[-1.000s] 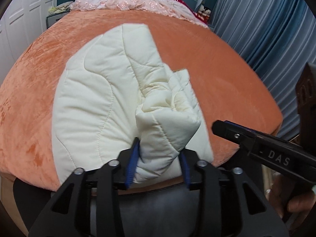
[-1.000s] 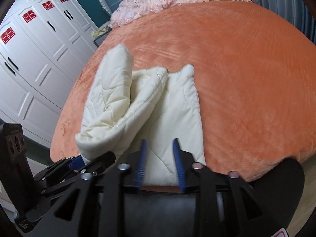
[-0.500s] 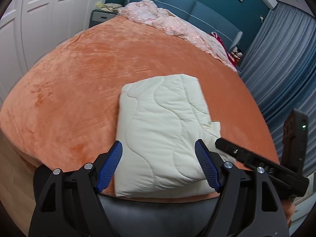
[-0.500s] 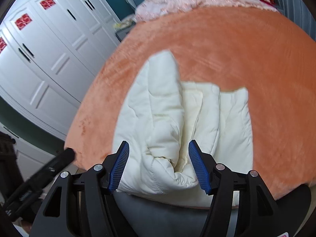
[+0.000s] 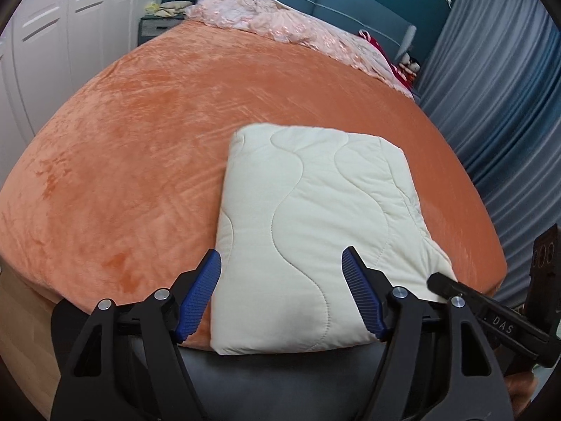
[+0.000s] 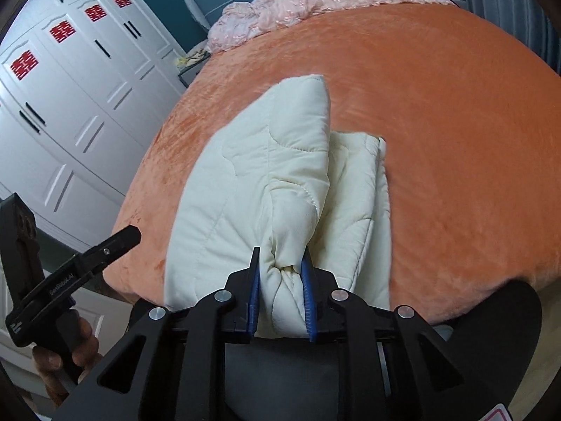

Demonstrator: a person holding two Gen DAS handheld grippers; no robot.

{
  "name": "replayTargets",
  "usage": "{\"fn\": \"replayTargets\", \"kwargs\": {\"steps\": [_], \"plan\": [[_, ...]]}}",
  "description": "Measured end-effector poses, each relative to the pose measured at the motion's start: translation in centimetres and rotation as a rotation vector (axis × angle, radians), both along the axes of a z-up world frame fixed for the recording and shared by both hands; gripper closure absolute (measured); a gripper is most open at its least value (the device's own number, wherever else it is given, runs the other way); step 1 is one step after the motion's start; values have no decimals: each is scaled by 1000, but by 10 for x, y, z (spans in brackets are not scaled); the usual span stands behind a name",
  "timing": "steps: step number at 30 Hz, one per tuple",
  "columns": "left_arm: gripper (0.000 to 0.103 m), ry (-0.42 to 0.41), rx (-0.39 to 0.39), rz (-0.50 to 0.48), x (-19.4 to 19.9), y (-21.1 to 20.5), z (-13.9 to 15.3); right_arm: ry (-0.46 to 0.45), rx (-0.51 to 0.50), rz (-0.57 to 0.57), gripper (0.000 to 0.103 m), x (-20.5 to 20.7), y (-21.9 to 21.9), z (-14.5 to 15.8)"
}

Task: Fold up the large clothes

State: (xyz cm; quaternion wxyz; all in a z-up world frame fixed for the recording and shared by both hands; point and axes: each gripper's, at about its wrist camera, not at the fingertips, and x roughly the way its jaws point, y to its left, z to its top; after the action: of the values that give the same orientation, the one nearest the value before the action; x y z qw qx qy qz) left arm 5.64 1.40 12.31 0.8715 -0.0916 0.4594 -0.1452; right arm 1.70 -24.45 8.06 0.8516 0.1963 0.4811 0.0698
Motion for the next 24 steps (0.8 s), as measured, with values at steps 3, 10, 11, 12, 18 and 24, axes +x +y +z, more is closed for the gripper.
{"fn": "replayTargets", "kwargs": {"steps": [3, 10, 11, 12, 18, 24], "plan": [[37, 14, 55, -42, -1, -22, -13, 45, 8, -10, 85, -8, -9, -20], [37, 107, 129, -80, -3, -47, -50, 101, -61, -13, 85, -10, -7, -54], [37, 112, 137, -77, -3, -47, -54, 110, -65, -12, 85, -10, -6, -58], [37, 115, 145, -75, -3, -48, -57, 117, -69, -11, 85, -10, -4, -62], [37, 127, 190, -74, -3, -54, -72, 157, -91, -7, 84, -3, 5, -82], [34, 126, 226, -72, -2, -59, -84, 177, -93, 1, 83, 7, 11, -96]]}}
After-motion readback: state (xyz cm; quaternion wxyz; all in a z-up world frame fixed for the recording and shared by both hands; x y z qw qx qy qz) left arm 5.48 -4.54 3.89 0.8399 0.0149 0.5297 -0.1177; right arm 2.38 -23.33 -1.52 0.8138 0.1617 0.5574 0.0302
